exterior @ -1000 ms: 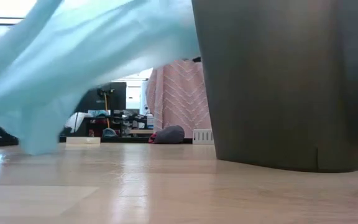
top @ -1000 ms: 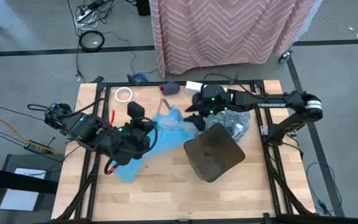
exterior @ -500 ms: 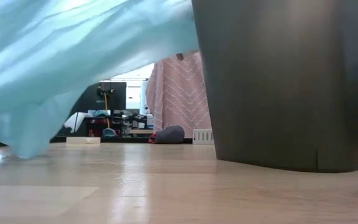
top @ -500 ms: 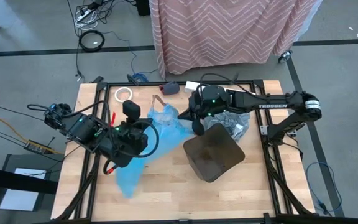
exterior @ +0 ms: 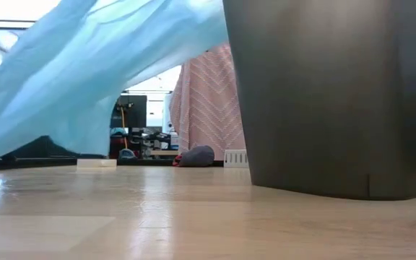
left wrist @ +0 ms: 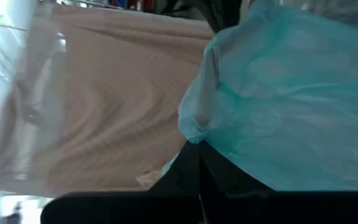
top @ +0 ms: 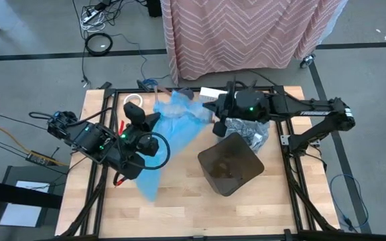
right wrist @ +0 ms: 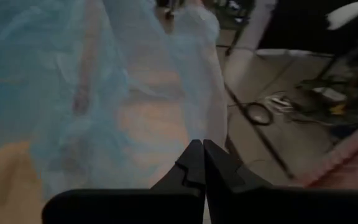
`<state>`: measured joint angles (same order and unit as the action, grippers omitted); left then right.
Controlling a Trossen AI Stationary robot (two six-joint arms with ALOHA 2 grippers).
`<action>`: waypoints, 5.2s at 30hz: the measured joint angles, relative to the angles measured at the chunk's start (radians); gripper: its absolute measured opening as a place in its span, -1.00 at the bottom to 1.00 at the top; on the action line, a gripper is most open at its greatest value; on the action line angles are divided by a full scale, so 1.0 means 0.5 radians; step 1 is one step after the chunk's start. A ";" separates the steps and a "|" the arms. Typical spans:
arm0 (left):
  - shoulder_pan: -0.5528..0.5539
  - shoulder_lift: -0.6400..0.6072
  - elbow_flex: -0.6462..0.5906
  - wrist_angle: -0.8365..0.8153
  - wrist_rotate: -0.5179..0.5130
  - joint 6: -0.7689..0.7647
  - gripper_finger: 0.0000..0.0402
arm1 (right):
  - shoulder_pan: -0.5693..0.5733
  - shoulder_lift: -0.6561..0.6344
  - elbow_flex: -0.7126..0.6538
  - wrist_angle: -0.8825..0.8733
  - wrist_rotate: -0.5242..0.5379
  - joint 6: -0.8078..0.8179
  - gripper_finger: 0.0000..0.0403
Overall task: Place trash/remove bag and relplace
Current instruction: Insert the new blue trash bag into the black trash bin
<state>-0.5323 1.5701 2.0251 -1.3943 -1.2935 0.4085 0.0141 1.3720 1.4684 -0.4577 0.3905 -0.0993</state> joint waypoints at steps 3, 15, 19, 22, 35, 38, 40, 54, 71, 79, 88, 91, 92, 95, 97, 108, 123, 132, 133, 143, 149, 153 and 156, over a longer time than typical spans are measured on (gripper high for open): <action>0.025 -0.017 0.001 0.120 -0.027 0.132 -1.00 | -0.021 -0.045 -0.001 -0.039 0.076 -0.088 -1.00; -0.225 -0.016 -0.173 0.065 0.311 -0.160 -1.00 | -0.374 -0.346 -0.001 0.276 0.346 -0.775 -0.69; -0.415 -0.014 -0.409 0.097 0.328 -0.405 -1.00 | -0.497 -0.415 -0.001 0.241 -0.298 -0.547 -0.50; -0.519 0.018 -0.613 0.144 0.318 -0.586 -1.00 | -0.499 -0.397 -0.001 0.131 -0.670 -0.413 -0.38; -0.657 0.048 -0.809 0.235 -0.062 -0.852 -1.00 | -0.069 0.242 -0.004 -0.171 -1.036 -0.300 -0.17; -0.657 0.048 -0.809 0.235 -0.072 -0.867 -1.00 | -0.059 0.360 -0.004 -0.168 -1.026 -0.370 -0.13; -0.657 0.048 -0.809 0.235 -0.086 -0.883 -1.00 | -0.077 0.417 -0.004 -0.158 -1.014 -0.385 -0.10; -0.650 0.047 -0.810 0.253 -0.256 -0.946 -1.00 | -0.249 0.494 -0.001 0.201 -1.266 -0.524 0.15; -0.651 0.046 -0.810 0.266 -0.356 -0.994 -1.00 | -0.222 0.716 -0.004 0.487 -1.561 -0.490 0.13; -0.651 0.046 -0.810 0.239 -0.357 -0.987 -1.00 | -0.171 0.761 -0.004 0.601 -1.556 -0.567 -0.68; -0.651 0.046 -0.810 0.232 -0.397 -0.932 -1.00 | -0.055 0.632 -0.004 0.557 -0.871 -0.708 -1.00; -0.650 0.046 -0.810 0.234 -0.414 -0.883 -1.00 | -0.015 0.513 -0.004 0.573 -0.671 -0.752 -1.00; -0.650 0.046 -0.810 0.237 -0.453 -0.882 -1.00 | -0.001 0.471 -0.004 0.577 -0.604 -0.755 -1.00; -0.622 0.045 -0.800 0.221 -0.559 -0.830 -1.00 | 0.032 0.341 -0.004 0.549 -0.383 -0.792 -1.00; -0.579 0.042 -0.751 0.231 -0.558 -0.752 -1.00 | 0.054 0.236 -0.004 0.544 -0.236 -0.837 -1.00; -0.228 0.030 -0.146 0.738 -0.430 -0.170 -1.00 | 0.202 -0.305 0.005 0.620 0.352 -0.916 -1.00; 0.004 0.032 0.256 2.910 1.349 0.945 -1.00 | 0.809 -0.226 0.589 0.603 0.965 -1.243 -1.00; 0.193 0.096 0.272 3.099 2.100 0.348 -1.00 | 1.129 0.157 0.989 0.928 1.621 -1.938 -1.00; 0.224 0.108 0.272 3.134 2.174 0.245 -1.00 | 1.149 0.202 1.034 0.990 1.691 -2.027 -1.00; 0.577 0.280 0.271 3.676 2.666 -0.884 -1.00 | 1.296 0.393 1.305 1.184 1.958 -2.329 -1.00; 0.700 0.449 0.270 4.011 2.719 -1.473 -1.00 | 1.316 0.336 1.308 1.185 1.988 -2.315 -1.00; 0.726 0.537 0.291 4.146 2.725 -1.775 -1.00 | 1.317 0.284 1.308 1.187 1.989 -2.313 -1.00; 0.726 0.583 0.334 4.214 2.724 -1.935 -1.00 | 1.316 0.247 1.308 1.192 1.989 -2.312 -1.00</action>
<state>-0.1696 1.8614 2.1919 0.7125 0.0682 -0.5588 0.6724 1.4953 2.1223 0.1382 1.3849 -1.2551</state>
